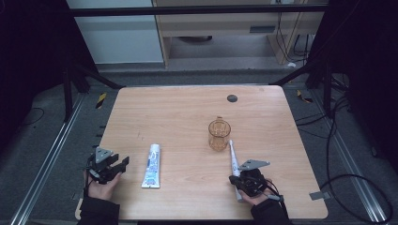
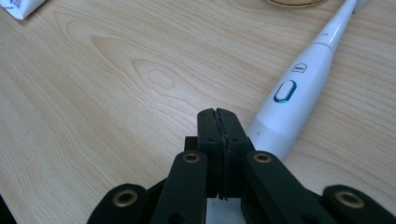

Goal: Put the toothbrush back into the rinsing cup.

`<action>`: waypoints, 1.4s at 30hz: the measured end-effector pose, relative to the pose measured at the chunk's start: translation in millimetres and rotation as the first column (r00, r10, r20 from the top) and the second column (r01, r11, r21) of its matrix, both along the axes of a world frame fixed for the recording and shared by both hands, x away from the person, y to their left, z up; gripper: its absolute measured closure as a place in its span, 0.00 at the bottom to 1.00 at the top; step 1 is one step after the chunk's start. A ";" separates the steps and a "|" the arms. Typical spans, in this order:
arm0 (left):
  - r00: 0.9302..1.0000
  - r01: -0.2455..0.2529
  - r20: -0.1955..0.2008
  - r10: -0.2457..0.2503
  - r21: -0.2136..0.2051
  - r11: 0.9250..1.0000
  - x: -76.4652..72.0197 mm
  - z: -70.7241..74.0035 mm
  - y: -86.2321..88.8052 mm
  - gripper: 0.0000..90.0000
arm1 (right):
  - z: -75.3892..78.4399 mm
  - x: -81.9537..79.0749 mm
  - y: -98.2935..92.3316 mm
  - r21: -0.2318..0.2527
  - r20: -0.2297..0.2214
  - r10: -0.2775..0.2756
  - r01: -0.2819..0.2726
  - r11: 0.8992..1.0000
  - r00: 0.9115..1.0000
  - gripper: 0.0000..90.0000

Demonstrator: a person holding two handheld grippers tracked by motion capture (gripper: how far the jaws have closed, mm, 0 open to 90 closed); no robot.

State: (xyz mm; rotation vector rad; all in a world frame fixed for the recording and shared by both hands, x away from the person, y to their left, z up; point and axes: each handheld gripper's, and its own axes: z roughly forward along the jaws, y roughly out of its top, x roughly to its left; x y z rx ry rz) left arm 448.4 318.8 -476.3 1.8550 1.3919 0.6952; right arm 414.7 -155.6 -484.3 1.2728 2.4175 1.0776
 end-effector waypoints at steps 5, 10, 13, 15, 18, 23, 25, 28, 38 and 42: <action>1.000 -0.001 0.000 0.001 0.000 1.000 0.0 -0.1 0.1 0.57 | 0.5 -0.6 -4.3 0.006 -0.008 -0.012 0.012 1.000 1.000 0.99; 1.000 -0.002 0.000 0.002 -0.001 1.000 0.0 -0.2 0.3 0.57 | 0.2 -1.2 -8.3 0.006 -0.012 -0.022 0.022 1.000 1.000 0.99; 1.000 -0.001 0.000 0.001 0.000 1.000 0.0 -0.1 0.4 0.57 | -0.2 -1.9 -11.1 0.004 -0.017 -0.030 0.030 1.000 0.999 0.99; 1.000 -0.001 0.000 0.001 0.000 1.000 0.0 0.0 0.4 0.57 | -0.4 -1.9 -12.3 0.007 -0.015 -0.030 0.030 1.000 0.999 0.99; 1.000 -0.002 0.000 0.002 0.000 1.000 -0.1 0.0 0.4 0.57 | 0.0 -2.7 -16.6 0.010 -0.015 -0.039 0.039 0.999 0.999 0.99; 1.000 -0.003 0.000 0.003 0.000 1.000 -0.1 -0.1 0.6 0.57 | 1.3 -4.1 -22.2 0.015 -0.012 -0.047 0.047 0.999 0.999 0.98; 1.000 -0.002 -0.001 0.002 0.000 1.000 -0.1 -0.1 0.5 0.57 | 5.1 -5.1 -27.3 0.027 0.002 -0.067 0.066 0.997 0.998 0.98; 1.000 -0.004 0.001 0.004 -0.001 1.000 -0.3 0.1 0.7 0.57 | 8.1 -6.5 -34.7 0.027 0.012 -0.084 0.083 0.996 0.996 0.98; 1.000 -0.003 -0.001 0.003 -0.001 1.000 0.0 -0.2 0.5 0.57 | 15.5 -14.4 -67.6 0.068 0.042 -0.181 0.178 0.982 0.983 0.99; 1.000 -0.003 -0.002 0.003 0.001 1.000 -0.1 -0.1 1.0 0.57 | 14.0 -17.6 -65.4 0.079 0.035 -0.157 0.154 0.985 0.987 0.99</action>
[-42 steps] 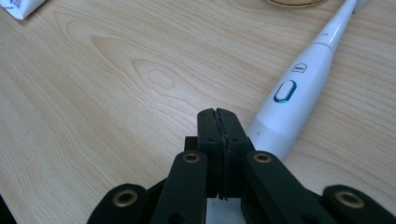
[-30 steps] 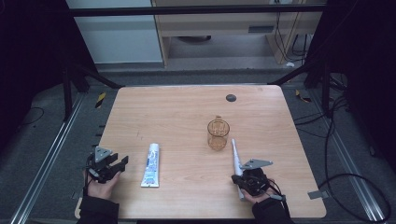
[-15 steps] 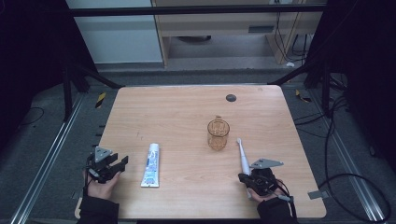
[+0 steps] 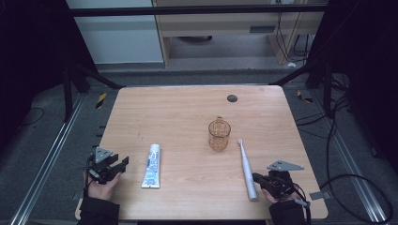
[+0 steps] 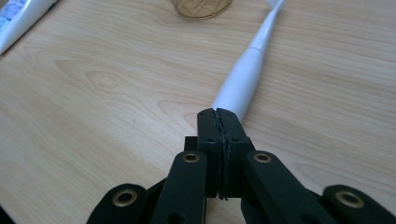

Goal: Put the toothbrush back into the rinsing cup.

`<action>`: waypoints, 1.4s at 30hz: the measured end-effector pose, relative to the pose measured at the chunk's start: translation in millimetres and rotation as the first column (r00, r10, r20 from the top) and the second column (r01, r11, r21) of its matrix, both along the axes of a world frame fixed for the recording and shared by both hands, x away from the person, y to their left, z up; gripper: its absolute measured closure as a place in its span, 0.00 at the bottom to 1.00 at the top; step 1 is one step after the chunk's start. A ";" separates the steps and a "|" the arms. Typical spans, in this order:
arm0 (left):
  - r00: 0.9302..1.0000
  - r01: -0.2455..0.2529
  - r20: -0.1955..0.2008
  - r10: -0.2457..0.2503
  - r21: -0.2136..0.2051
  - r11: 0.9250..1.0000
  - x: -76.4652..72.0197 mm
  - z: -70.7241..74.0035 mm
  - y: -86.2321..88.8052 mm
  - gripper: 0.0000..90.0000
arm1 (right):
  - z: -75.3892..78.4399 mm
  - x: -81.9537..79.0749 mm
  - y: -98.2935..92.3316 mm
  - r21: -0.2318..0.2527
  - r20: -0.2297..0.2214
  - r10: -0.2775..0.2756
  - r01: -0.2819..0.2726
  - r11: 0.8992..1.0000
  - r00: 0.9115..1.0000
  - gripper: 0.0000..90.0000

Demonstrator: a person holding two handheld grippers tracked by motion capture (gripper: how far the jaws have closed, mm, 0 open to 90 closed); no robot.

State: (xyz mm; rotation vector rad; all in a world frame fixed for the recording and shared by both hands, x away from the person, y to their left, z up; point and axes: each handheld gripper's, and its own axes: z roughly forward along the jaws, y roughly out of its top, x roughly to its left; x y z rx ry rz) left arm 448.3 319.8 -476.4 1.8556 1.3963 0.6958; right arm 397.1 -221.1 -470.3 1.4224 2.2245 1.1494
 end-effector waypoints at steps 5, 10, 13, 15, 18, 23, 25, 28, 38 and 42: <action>1.000 -0.003 0.000 0.003 -0.001 1.000 0.0 -0.1 0.3 0.57 | -5.1 -2.6 10.5 -0.018 -0.025 0.047 -0.047 0.999 0.999 0.99; 1.000 -0.002 -0.002 0.002 -0.001 1.000 0.2 -0.6 0.2 0.57 | -9.1 -2.9 15.8 -0.025 -0.054 0.072 -0.073 0.997 0.996 0.99; 1.000 -0.003 -0.002 0.003 -0.001 1.000 0.1 -0.5 0.3 0.57 | -9.2 -3.0 15.9 -0.027 -0.059 0.073 -0.075 0.997 0.996 0.99; 1.000 -0.001 -0.002 0.001 0.000 1.000 0.0 -0.3 0.3 0.57 | -9.4 -3.1 15.1 -0.034 -0.055 0.074 -0.076 0.997 0.996 0.99; 1.000 -0.002 -0.002 0.002 0.000 1.000 0.2 -0.5 0.2 0.57 | -9.4 -3.2 13.2 -0.037 -0.059 0.064 -0.066 0.997 0.996 0.99; 1.000 -0.002 -0.001 0.002 0.000 1.000 0.2 -0.5 0.2 0.57 | -9.8 -2.8 12.3 -0.038 -0.058 0.064 -0.066 0.997 0.996 0.99; 1.000 -0.002 -0.001 0.002 0.000 1.000 0.1 -0.5 0.2 0.57 | -10.0 -2.6 12.3 -0.039 -0.058 0.065 -0.067 0.997 0.996 0.99; 1.000 -0.002 -0.001 0.002 0.000 1.000 0.1 -0.4 0.2 0.57 | -10.2 -2.5 12.1 -0.044 -0.061 0.060 -0.062 0.997 0.996 0.99; 1.000 -0.001 -0.003 0.001 0.001 1.000 0.6 -0.9 -0.2 0.57 | -6.1 -1.8 11.3 -0.050 -0.047 0.049 -0.051 0.997 0.998 0.97; 1.000 -0.001 -0.003 0.002 0.002 1.000 0.8 -0.9 -0.3 0.57 | 2.3 1.1 9.8 -0.046 -0.016 0.024 -0.025 0.999 1.000 0.94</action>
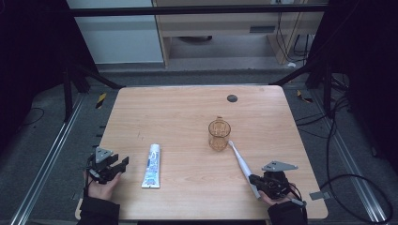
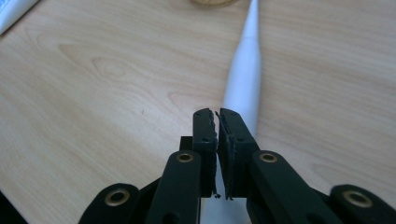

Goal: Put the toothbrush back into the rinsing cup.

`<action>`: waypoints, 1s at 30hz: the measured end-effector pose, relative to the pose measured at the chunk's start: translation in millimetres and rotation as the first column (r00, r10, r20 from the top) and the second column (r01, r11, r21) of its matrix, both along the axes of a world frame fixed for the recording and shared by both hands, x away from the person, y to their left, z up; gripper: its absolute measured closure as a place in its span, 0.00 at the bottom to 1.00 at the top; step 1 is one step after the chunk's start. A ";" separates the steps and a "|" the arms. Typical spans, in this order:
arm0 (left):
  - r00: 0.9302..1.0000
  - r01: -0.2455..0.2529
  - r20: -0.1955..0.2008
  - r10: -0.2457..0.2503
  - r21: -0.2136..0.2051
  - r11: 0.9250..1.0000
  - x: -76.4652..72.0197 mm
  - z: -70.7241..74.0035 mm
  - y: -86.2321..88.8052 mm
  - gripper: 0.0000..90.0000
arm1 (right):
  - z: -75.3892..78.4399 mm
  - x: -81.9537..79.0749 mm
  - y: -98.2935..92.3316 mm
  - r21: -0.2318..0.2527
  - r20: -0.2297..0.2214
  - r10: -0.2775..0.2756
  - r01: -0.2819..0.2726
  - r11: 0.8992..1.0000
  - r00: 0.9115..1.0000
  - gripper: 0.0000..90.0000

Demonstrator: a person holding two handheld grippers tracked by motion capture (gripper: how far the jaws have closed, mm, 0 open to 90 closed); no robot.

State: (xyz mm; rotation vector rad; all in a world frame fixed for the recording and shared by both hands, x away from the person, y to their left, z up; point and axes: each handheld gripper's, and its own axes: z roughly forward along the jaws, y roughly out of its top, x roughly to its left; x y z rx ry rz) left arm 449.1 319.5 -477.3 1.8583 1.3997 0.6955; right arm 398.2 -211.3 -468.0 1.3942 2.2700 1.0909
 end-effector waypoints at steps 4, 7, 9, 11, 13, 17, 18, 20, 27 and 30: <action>1.000 0.001 -0.003 -0.001 -0.002 1.000 0.7 -0.4 0.4 0.57 | 8.5 5.5 -1.8 0.002 0.018 -0.042 0.042 0.999 0.999 0.88; 1.000 0.007 -0.003 -0.007 -0.003 1.000 0.9 -0.6 0.3 0.57 | 15.6 12.1 -2.1 -0.007 0.036 -0.075 0.075 0.997 0.997 0.84; 1.000 0.013 -0.003 -0.013 -0.004 1.000 1.1 -0.6 0.0 0.57 | 17.8 13.4 -1.6 -0.008 0.038 -0.083 0.083 0.997 0.996 0.83; 1.000 0.013 -0.003 -0.013 -0.006 1.000 1.3 -0.7 -0.2 0.56 | 22.8 17.8 -1.7 -0.003 0.049 -0.094 0.095 0.995 0.994 0.80; 1.000 0.013 -0.003 -0.013 -0.008 1.000 1.4 -0.7 -0.1 0.56 | 29.4 23.0 -1.4 -0.008 0.057 -0.112 0.113 0.994 0.992 0.76; 1.000 0.015 -0.004 -0.015 -0.008 1.000 1.5 -0.8 -0.5 0.56 | 36.4 27.9 2.0 -0.021 0.063 -0.120 0.121 0.992 0.991 0.73; 1.000 0.015 -0.004 -0.015 -0.008 1.000 1.5 -0.8 -0.5 0.56 | 38.3 29.7 4.0 -0.030 0.061 -0.117 0.119 0.993 0.991 0.72; 1.000 0.019 -0.005 -0.019 -0.008 1.000 1.8 -1.0 -1.0 0.56 | 42.3 33.8 9.9 -0.047 0.062 -0.110 0.113 0.992 0.992 0.72; 1.000 0.027 -0.006 -0.027 -0.007 1.000 2.2 -1.2 -1.6 0.56 | 51.0 49.3 22.0 -0.064 0.062 -0.088 0.092 0.994 0.994 0.71; 0.999 0.031 -0.007 -0.031 -0.006 0.999 2.6 -1.4 -2.1 0.56 | 54.0 58.4 26.7 -0.068 0.058 -0.080 0.084 0.994 0.995 0.71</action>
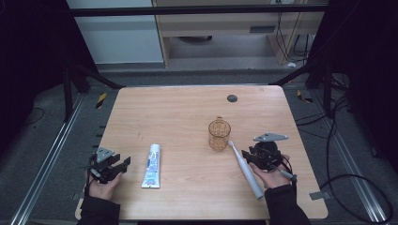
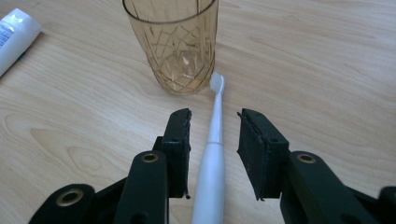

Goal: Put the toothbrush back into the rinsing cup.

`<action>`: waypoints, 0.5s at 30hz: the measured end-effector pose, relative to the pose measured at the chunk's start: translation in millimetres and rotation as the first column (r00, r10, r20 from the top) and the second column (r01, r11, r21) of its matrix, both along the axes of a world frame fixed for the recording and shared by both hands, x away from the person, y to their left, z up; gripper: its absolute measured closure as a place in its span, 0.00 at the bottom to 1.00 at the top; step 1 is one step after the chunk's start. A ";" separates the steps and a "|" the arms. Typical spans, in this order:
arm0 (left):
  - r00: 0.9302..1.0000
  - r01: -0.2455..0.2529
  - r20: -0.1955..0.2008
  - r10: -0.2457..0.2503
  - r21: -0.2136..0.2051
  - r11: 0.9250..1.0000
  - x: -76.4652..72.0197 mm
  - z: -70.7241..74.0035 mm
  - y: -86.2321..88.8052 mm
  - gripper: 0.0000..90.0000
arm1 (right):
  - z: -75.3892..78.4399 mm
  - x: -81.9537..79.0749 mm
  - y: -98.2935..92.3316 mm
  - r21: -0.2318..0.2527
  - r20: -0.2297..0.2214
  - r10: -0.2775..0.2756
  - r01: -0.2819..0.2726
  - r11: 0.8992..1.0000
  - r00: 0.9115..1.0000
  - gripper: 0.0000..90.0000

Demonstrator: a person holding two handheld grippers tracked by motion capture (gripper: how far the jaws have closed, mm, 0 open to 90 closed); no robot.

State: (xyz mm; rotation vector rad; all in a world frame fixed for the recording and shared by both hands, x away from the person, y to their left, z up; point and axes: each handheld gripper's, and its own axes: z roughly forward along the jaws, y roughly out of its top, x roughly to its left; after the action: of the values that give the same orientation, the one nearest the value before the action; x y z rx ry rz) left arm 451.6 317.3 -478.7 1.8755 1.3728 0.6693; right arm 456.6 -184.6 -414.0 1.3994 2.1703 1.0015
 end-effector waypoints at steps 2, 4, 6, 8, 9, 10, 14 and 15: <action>1.000 0.000 0.000 0.000 -0.004 1.000 0.4 -0.3 -0.5 0.56 | 1.6 5.4 3.0 -0.009 -0.003 0.003 -0.003 1.000 1.000 0.71; 1.000 0.005 -0.002 -0.005 -0.002 1.000 0.7 -0.4 -0.7 0.56 | 3.2 10.7 5.0 -0.008 -0.014 0.012 -0.012 1.000 1.000 0.70; 1.000 0.008 -0.003 -0.008 -0.002 1.000 1.0 -0.6 -0.9 0.56 | 4.7 14.6 7.6 -0.001 -0.021 0.014 -0.014 1.000 1.000 0.70; 1.000 0.008 -0.004 -0.008 -0.002 1.000 1.2 -0.6 -1.0 0.56 | 4.9 16.7 9.1 -0.004 -0.026 0.015 -0.015 1.000 1.000 0.70; 1.000 0.009 -0.005 -0.009 -0.003 1.000 1.3 -0.7 -1.1 0.56 | 5.1 18.2 10.5 -0.004 -0.032 0.016 -0.016 1.000 0.999 0.70; 1.000 0.010 -0.004 -0.010 -0.002 1.000 1.4 -0.6 -1.4 0.56 | 3.8 23.1 13.8 -0.012 -0.043 0.023 -0.023 1.000 0.999 0.71; 1.000 0.012 -0.005 -0.012 -0.003 1.000 2.2 -0.6 -2.0 0.56 | -1.6 31.2 19.1 -0.031 -0.080 0.025 -0.028 0.999 0.996 0.71; 1.000 0.013 -0.006 -0.013 -0.002 1.000 2.6 -0.7 -2.3 0.56 | -1.6 31.2 19.1 -0.031 -0.080 0.025 -0.028 0.999 0.996 0.71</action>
State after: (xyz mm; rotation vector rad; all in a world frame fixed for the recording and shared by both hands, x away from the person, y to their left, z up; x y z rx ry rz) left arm 454.2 315.0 -479.4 1.8853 1.3633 0.6560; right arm 487.8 -165.4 -415.6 1.4220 2.2577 0.9310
